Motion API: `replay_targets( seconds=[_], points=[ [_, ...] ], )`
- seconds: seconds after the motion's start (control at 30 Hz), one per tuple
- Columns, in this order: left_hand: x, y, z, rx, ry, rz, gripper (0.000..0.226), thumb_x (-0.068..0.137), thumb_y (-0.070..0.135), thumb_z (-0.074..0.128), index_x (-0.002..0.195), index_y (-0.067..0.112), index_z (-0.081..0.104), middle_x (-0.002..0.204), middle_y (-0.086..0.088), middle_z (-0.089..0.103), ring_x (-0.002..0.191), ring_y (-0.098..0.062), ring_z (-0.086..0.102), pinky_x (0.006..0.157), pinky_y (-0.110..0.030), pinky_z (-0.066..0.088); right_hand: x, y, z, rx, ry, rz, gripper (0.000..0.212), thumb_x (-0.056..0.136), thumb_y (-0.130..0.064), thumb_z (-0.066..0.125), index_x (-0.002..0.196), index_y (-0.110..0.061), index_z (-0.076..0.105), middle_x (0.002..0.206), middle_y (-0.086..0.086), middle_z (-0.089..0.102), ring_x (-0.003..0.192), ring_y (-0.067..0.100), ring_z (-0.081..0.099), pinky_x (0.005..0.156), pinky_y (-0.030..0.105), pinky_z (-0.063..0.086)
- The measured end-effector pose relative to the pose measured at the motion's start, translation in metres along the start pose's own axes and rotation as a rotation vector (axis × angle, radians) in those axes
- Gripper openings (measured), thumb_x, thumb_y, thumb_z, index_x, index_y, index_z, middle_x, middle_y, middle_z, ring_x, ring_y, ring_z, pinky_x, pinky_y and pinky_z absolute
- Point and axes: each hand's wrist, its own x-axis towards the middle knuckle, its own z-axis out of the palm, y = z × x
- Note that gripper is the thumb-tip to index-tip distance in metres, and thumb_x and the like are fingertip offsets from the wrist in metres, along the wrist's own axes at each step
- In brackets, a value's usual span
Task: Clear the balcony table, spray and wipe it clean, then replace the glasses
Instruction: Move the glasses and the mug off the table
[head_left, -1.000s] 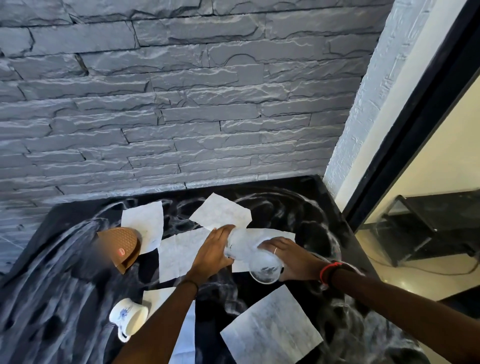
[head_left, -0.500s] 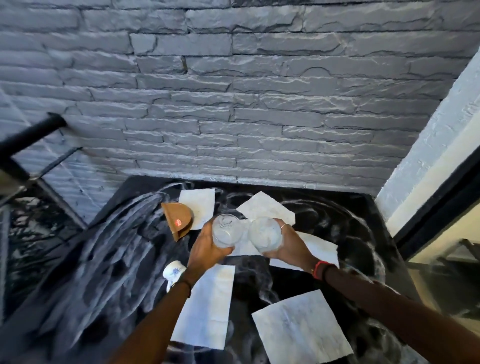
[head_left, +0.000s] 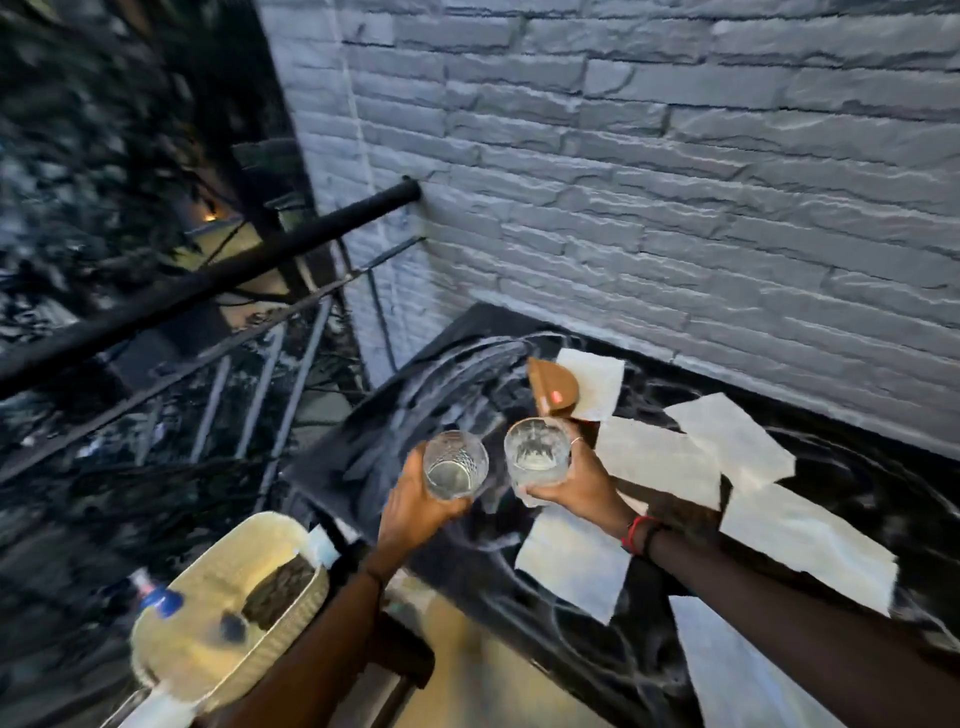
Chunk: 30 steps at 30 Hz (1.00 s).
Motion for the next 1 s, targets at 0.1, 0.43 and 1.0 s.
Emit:
replay_targets(
  seconds=[0.1, 0.43, 1.0],
  points=[
    [-0.023, -0.033, -0.042, -0.019, 0.036, -0.008, 0.083, 0.054, 0.044, 0.087, 0.122, 0.038, 0.039, 0.111, 0.012, 0.06, 0.104, -0.012, 0.06, 0.083, -0.033, 0.05, -0.002, -0.018, 0.049, 0.032, -0.053, -0.018, 0.092, 0.056, -0.007, 0.086, 0.129, -0.027, 0.035, 0.114, -0.016, 0.056, 0.106, -0.006, 0.055, 0.095, 0.016, 0.042],
    [-0.127, -0.165, -0.135, -0.061, 0.192, -0.176, 0.092, 0.059, 0.037, 0.086, 0.134, 0.028, 0.034, 0.127, 0.004, 0.056, 0.116, -0.015, 0.055, 0.096, -0.034, 0.045, -0.034, -0.066, 0.204, -0.046, -0.236, -0.088, 0.092, 0.053, -0.036, 0.085, 0.129, -0.035, 0.034, 0.115, -0.012, 0.055, 0.107, 0.004, 0.053, 0.089, 0.01, 0.04],
    [-0.233, -0.337, -0.121, -0.184, 0.194, -0.451, 0.1, 0.057, 0.027, 0.091, 0.14, 0.021, 0.035, 0.127, 0.022, 0.055, 0.113, 0.009, 0.052, 0.091, -0.014, 0.044, -0.095, 0.013, 0.375, -0.284, -0.555, -0.078, 0.097, 0.058, -0.051, 0.075, 0.137, -0.021, 0.029, 0.134, 0.001, 0.044, 0.121, 0.015, 0.047, 0.094, 0.02, 0.043]
  ],
)
